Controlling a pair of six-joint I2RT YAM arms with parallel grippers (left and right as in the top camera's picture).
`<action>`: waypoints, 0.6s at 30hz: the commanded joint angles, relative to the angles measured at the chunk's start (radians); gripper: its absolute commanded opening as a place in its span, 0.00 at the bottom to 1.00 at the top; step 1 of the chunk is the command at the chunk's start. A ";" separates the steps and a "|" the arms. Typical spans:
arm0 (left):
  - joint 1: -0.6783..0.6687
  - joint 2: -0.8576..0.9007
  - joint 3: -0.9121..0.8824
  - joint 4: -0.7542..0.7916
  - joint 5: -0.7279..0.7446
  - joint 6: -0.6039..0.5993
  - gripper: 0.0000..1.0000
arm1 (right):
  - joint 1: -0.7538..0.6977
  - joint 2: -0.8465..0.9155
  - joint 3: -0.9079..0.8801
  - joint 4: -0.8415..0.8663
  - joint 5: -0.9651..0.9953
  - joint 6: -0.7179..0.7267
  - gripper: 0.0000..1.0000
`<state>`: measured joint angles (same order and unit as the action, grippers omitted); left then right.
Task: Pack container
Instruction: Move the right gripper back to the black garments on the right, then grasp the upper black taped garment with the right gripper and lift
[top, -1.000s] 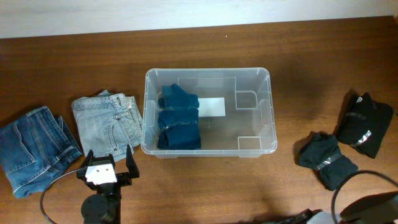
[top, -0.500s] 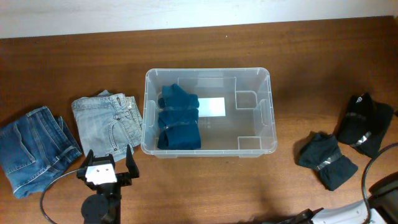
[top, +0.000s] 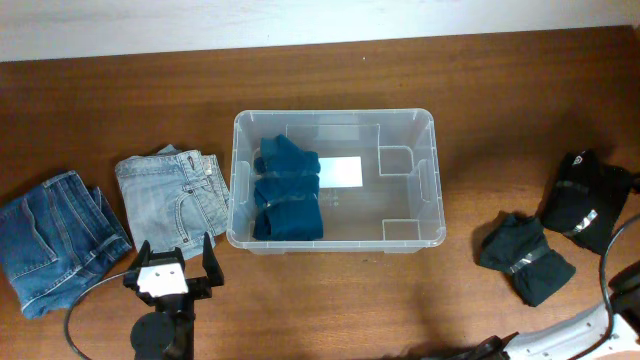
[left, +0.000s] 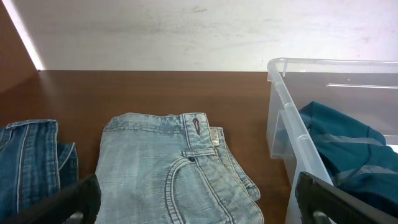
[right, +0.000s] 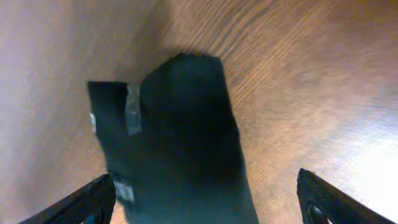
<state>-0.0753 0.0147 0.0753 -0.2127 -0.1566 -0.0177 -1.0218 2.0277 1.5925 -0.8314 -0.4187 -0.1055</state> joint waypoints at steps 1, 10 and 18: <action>0.004 -0.008 -0.010 0.004 0.004 0.019 0.99 | 0.049 0.069 0.010 0.000 0.005 -0.064 0.82; 0.004 -0.008 -0.010 0.004 0.004 0.019 0.99 | 0.126 0.180 0.007 -0.026 0.114 -0.035 0.82; 0.004 -0.008 -0.010 0.004 0.003 0.019 0.99 | 0.127 0.185 0.001 -0.037 0.121 -0.010 0.75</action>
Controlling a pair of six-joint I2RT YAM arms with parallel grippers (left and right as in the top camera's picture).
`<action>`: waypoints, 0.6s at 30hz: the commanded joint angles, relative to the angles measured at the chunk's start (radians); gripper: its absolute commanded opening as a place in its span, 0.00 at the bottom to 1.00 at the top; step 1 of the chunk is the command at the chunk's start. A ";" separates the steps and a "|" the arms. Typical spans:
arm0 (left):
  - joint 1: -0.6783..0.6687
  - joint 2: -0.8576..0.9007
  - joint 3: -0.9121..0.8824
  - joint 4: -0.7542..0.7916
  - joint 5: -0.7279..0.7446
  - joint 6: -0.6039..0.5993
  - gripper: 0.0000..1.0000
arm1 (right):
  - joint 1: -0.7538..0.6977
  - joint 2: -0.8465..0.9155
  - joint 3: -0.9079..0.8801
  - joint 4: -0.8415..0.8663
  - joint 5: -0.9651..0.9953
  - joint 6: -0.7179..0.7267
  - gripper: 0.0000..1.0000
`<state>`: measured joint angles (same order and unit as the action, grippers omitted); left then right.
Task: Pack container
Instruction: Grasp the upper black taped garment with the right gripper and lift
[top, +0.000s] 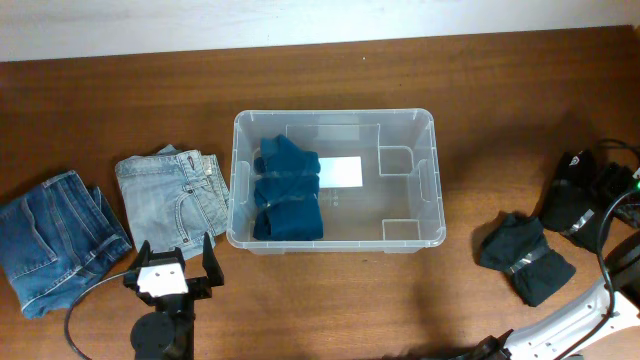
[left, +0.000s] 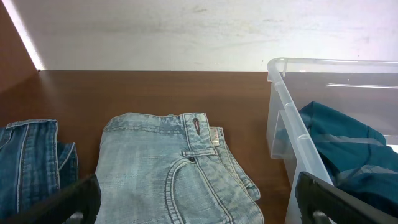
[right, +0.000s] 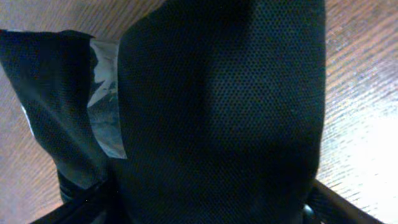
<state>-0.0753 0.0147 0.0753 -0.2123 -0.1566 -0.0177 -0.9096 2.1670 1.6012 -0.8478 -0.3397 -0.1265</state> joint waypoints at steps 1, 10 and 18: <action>0.004 -0.008 -0.010 0.004 0.003 0.019 0.99 | 0.014 0.047 -0.008 -0.024 0.041 0.011 0.73; 0.004 -0.008 -0.010 0.004 0.004 0.019 0.99 | 0.014 0.046 -0.008 -0.040 0.009 0.012 0.34; 0.004 -0.008 -0.010 0.004 0.003 0.019 0.99 | 0.015 0.043 0.152 -0.183 -0.194 0.146 0.04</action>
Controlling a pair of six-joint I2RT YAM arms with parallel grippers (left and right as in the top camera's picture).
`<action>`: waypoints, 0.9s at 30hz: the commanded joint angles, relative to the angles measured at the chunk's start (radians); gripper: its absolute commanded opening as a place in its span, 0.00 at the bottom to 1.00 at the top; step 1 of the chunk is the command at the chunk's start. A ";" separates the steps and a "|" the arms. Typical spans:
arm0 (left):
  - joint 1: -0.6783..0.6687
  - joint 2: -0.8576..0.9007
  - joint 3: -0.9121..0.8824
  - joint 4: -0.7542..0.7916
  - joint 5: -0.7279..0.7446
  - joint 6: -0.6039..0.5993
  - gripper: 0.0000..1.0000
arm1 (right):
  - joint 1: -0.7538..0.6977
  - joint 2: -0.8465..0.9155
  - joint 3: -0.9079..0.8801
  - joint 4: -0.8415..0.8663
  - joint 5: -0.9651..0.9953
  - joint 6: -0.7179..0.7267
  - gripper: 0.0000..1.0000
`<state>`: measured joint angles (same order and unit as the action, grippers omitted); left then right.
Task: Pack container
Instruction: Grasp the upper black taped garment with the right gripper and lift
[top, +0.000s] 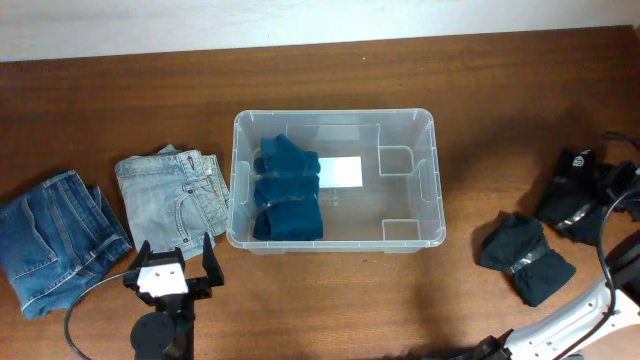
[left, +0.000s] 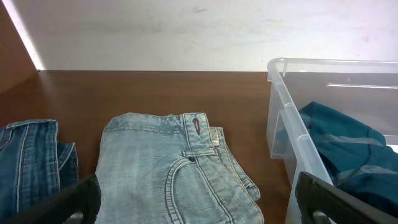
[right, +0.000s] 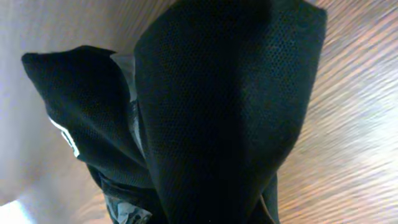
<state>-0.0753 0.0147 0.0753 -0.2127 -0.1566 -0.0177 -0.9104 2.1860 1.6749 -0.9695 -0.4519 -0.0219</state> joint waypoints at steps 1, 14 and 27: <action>0.004 -0.008 -0.010 0.004 0.004 0.019 0.99 | 0.018 0.023 0.107 -0.090 -0.092 0.041 0.04; 0.004 -0.008 -0.010 0.004 0.004 0.019 0.99 | 0.220 -0.164 0.379 -0.484 -0.230 0.003 0.04; 0.004 -0.008 -0.010 0.004 0.003 0.019 0.99 | 0.741 -0.430 0.379 -0.505 -0.193 0.088 0.04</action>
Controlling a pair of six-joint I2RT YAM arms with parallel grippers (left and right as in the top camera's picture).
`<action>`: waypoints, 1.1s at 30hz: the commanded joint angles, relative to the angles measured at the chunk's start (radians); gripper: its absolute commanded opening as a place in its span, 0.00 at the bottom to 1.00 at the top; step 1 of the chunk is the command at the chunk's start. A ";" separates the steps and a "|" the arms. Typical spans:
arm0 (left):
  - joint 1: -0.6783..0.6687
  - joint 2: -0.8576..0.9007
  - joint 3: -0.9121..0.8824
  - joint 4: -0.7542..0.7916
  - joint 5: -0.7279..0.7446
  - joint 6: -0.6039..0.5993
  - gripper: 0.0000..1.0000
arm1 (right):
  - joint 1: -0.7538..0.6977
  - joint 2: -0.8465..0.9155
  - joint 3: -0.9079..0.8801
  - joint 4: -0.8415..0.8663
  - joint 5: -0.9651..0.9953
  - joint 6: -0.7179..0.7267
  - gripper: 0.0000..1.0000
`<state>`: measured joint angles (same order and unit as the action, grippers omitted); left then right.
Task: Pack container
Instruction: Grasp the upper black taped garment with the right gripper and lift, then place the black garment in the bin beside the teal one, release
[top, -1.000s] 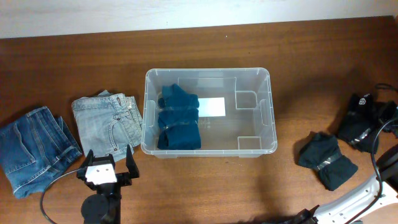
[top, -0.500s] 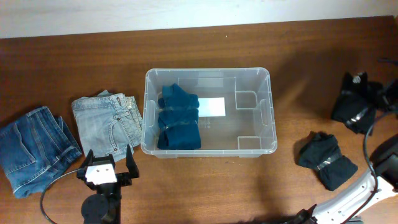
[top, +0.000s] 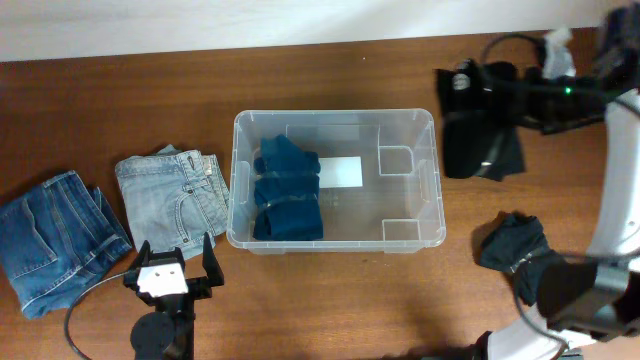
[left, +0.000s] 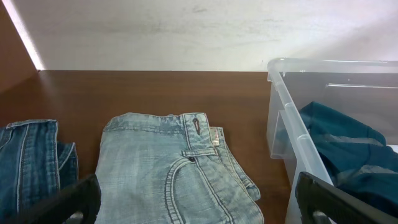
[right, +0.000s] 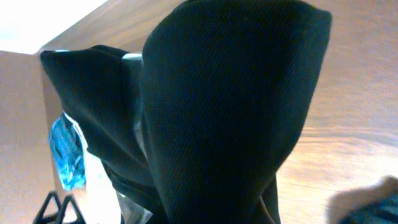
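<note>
A clear plastic container (top: 436, 200) stands mid-table with a folded teal garment (top: 288, 190) in its left half. My right gripper (top: 508, 97) is shut on a black garment (top: 478, 135) that hangs in the air just past the container's far right corner. In the right wrist view the black garment (right: 224, 118) fills the frame and hides the fingers. My left gripper (top: 172, 262) rests open near the front edge, aimed at folded light-blue jeans (left: 168, 168), with the container wall (left: 292, 124) to its right.
Light-blue jeans (top: 172, 195) lie just left of the container, and dark-blue jeans (top: 55, 240) lie further left. A second black garment (top: 515, 250) lies on the table at the front right, partly under my right arm's base. A pale wall runs along the back.
The black garment was at the table's right edge in my right gripper. Now it hangs raised beside the container's far right corner. The left arm has not moved.
My right gripper was open above the black garment lying at the right edge. Then it was down on the garment, then shut on it with the cloth bunched and shifted. Now the garment is in the air beside the container. The left gripper stayed open throughout.
</note>
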<state>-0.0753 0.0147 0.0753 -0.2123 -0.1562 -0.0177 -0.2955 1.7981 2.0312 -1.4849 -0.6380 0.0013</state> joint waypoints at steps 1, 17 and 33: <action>0.004 -0.008 -0.010 0.004 0.003 0.019 0.99 | 0.176 -0.039 0.022 0.016 0.012 0.084 0.04; 0.004 -0.008 -0.010 0.004 0.003 0.019 1.00 | 0.663 0.108 0.008 0.180 0.393 0.558 0.04; 0.004 -0.008 -0.010 0.004 0.003 0.019 0.99 | 0.681 0.202 -0.169 0.291 0.418 0.670 0.04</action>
<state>-0.0753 0.0147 0.0753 -0.2127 -0.1566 -0.0177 0.3805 2.0006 1.9083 -1.2278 -0.2298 0.6392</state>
